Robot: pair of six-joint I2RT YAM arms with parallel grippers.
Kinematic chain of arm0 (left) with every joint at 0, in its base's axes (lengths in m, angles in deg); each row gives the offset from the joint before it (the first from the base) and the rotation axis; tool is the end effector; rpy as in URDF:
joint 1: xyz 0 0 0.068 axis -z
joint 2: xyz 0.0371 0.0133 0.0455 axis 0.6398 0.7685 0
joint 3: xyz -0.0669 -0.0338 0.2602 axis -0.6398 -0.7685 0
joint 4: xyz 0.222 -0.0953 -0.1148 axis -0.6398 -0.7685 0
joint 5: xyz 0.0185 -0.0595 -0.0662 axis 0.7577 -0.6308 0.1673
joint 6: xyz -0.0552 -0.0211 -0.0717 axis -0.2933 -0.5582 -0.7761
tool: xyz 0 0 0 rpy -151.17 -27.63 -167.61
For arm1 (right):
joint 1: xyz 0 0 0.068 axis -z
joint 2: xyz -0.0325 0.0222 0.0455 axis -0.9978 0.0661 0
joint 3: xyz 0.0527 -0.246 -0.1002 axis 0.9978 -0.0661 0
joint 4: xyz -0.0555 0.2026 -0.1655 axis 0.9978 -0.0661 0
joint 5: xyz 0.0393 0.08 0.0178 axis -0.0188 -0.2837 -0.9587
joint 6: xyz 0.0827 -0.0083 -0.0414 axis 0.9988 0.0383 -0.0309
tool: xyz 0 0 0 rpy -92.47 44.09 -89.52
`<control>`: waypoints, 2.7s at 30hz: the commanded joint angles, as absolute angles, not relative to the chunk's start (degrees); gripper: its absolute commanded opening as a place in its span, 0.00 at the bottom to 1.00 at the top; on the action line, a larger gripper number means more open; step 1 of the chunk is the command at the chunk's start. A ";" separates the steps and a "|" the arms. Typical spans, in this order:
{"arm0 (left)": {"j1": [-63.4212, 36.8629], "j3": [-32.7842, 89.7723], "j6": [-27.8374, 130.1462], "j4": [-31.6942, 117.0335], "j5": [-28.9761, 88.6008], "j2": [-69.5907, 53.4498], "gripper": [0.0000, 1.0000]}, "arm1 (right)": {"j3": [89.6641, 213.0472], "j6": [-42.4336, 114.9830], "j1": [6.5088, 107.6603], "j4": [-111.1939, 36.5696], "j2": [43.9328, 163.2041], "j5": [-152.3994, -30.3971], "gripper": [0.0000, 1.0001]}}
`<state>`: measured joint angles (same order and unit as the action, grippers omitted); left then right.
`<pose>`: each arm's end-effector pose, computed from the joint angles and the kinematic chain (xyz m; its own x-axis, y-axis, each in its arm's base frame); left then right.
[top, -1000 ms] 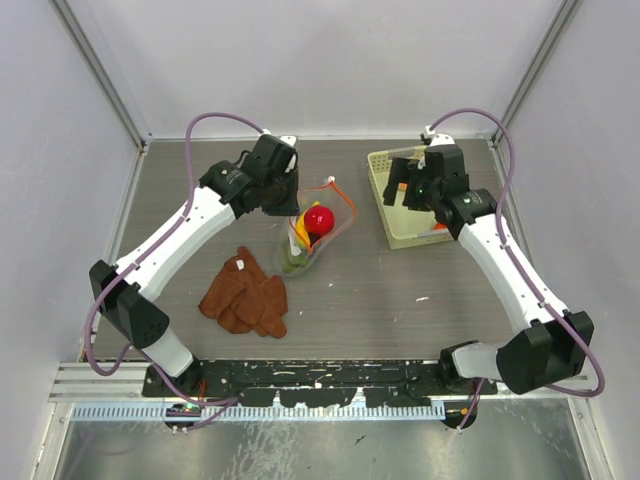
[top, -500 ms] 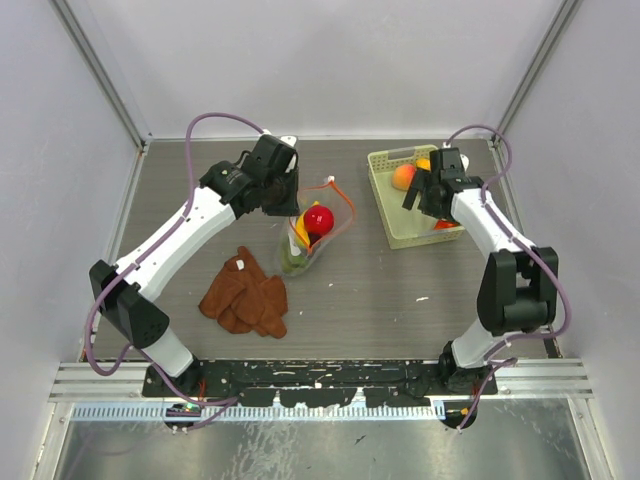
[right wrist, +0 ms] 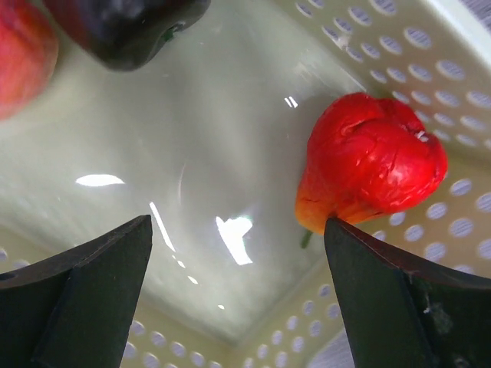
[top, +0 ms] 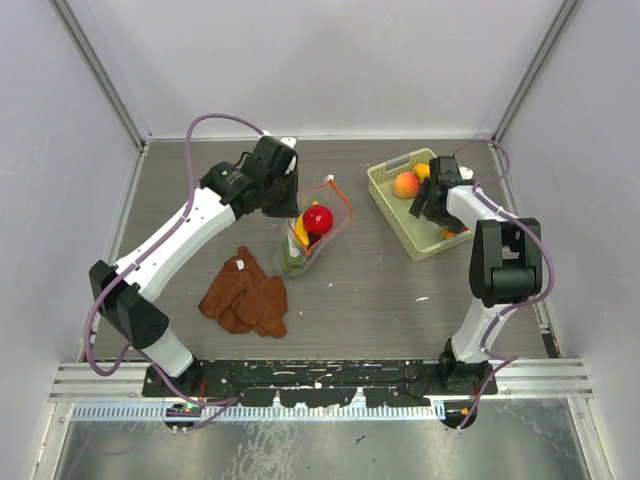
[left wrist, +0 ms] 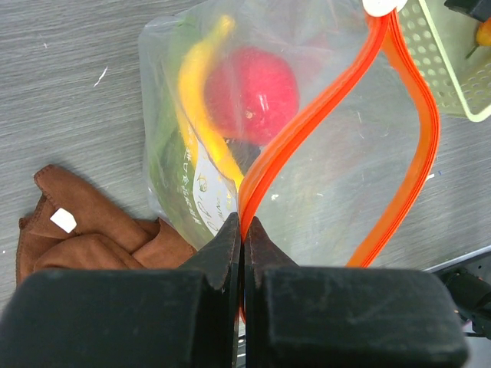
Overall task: Place the food in the zip-top bag and seal the zipper
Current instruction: Pick up the fake fruit from the bin.
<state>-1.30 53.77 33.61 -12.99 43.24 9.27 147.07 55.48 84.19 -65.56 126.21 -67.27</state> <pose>0.3035 -0.2315 0.3371 -0.7940 0.0120 -0.6078 0.2139 0.9414 -0.2609 0.4013 -0.0097 0.1489 -0.7420 0.3948 -0.5418 0.4766 0.8790 -0.0122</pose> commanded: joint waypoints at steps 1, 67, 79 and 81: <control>-1.64 53.80 33.50 -12.04 43.54 6.96 0.00 | 148.54 56.65 85.62 -61.96 128.07 -66.58 0.97; -1.64 53.51 33.51 -12.49 43.88 6.40 0.00 | 149.31 47.65 93.33 -57.55 132.12 -77.08 0.70; -1.64 54.22 33.56 -12.97 44.62 6.34 0.00 | 148.66 49.02 93.29 -58.91 123.42 -82.76 0.49; -1.66 54.37 33.57 -12.97 44.86 6.34 0.00 | 148.38 49.44 93.10 -59.19 121.48 -84.42 0.48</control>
